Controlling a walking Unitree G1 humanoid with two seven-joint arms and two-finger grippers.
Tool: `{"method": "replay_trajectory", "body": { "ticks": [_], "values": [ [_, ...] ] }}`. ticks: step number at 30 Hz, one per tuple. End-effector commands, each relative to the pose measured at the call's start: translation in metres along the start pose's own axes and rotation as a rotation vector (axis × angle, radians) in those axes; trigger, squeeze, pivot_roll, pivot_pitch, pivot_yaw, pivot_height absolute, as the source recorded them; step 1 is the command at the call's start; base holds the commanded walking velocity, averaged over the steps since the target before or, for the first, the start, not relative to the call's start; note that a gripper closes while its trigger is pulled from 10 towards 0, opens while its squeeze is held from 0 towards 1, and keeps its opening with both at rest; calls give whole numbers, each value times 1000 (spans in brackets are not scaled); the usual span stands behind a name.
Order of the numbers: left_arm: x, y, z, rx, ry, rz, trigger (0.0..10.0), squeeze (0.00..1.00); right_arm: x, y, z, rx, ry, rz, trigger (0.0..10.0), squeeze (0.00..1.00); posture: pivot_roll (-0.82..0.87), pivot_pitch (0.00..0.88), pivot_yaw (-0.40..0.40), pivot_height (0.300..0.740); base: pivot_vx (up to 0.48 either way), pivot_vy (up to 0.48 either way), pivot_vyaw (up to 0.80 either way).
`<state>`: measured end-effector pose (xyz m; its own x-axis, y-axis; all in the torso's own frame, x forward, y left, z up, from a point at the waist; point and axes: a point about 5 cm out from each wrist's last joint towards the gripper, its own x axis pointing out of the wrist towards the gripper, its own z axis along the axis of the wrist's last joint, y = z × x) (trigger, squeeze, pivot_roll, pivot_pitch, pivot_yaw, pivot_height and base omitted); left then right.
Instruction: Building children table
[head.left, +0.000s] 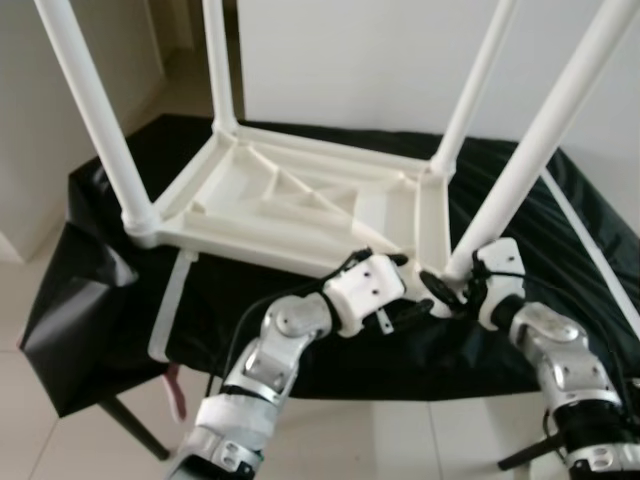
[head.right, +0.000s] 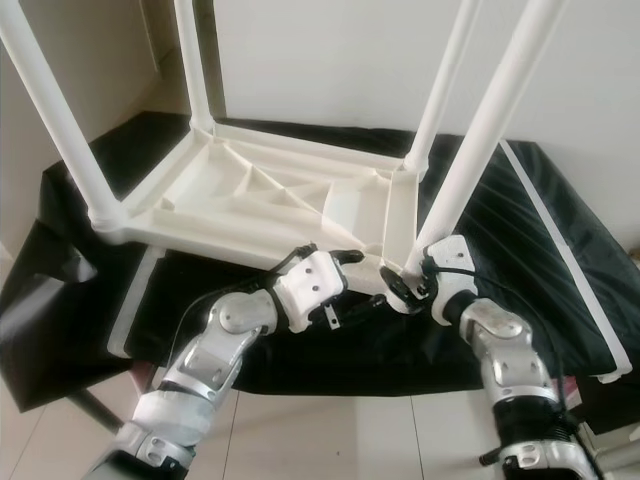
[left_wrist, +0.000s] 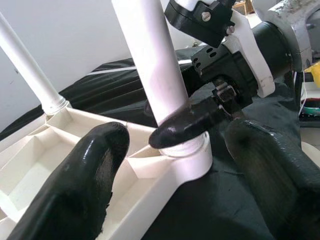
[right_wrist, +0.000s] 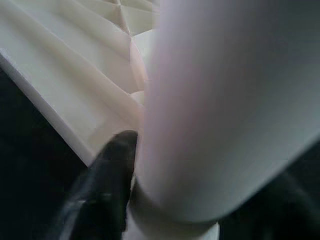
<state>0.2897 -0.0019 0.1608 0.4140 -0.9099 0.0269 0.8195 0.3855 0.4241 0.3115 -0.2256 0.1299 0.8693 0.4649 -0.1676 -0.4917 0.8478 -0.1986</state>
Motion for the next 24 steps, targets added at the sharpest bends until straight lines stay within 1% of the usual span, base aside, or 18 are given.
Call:
{"method": "replay_trajectory", "body": {
  "ticks": [1,4,9,10,11,14,15,16,17,18,19,20,21,22,24],
  "values": [
    [2,5,0,11,7,117,10000,0,1,3,-10,-26,63,42,0,0,-32,0,-58,740,0,0,0],
    [2,5,-1,10,8,121,10000,0,-2,-1,-17,-39,91,42,0,0,-35,0,-57,740,0,0,0],
    [2,4,-1,7,8,121,10000,0,-5,-2,-21,-28,97,36,0,0,-40,0,-56,740,0,0,0],
    [2,4,-1,5,7,121,10000,0,-5,-3,-21,-28,97,24,667,0,-43,0,-54,740,0,0,0],
    [2,4,-1,4,8,120,10000,0,-5,-4,-22,-23,102,4,10000,0,-44,0,-54,740,0,0,0],
    [2,4,-1,4,9,120,10000,0,-6,-5,-23,-21,105,-10,10000,0,-46,0,-53,740,0,0,0],
    [1,4,-2,2,10,121,10000,0,-6,-7,-23,-11,114,-56,10000,0,-50,0,-54,740,0,0,0],
    [1,4,-2,2,10,121,10000,0,-6,-7,-23,-11,114,-56,10000,0,-50,0,-54,740,0,0,0],
    [1,4,-2,1,11,121,10000,0,-6,-9,-24,-3,120,-98,10000,0,-53,0,-53,740,0,0,0],
    [1,4,-2,1,11,121,10000,0,-6,-9,-24,-3,120,-98,10000,0,-53,0,-53,740,0,0,0],
    [1,3,-2,-1,11,123,10000,0,-7,-9,-24,14,118,-154,10000,0,-52,0,-56,740,0,0,0],
    [1,3,-2,-1,11,123,10000,0,-7,-9,-24,14,118,-154,10000,0,-52,0,-56,740,0,0,0],
    [1,3,-2,-5,10,124,10000,0,-8,-9,-25,42,120,-207,10000,0,-50,0,-57,740,0,0,0],
    [1,3,-2,-5,10,124,10000,0,-8,-9,-25,42,120,-207,10000,0,-50,0,-57,740,0,0,0],
    [1,2,-1,-11,9,126,10000,0,-8,-2,-28,99,123,-298,10000,0,-47,0,-57,740,0,0,0]
  ]
}}
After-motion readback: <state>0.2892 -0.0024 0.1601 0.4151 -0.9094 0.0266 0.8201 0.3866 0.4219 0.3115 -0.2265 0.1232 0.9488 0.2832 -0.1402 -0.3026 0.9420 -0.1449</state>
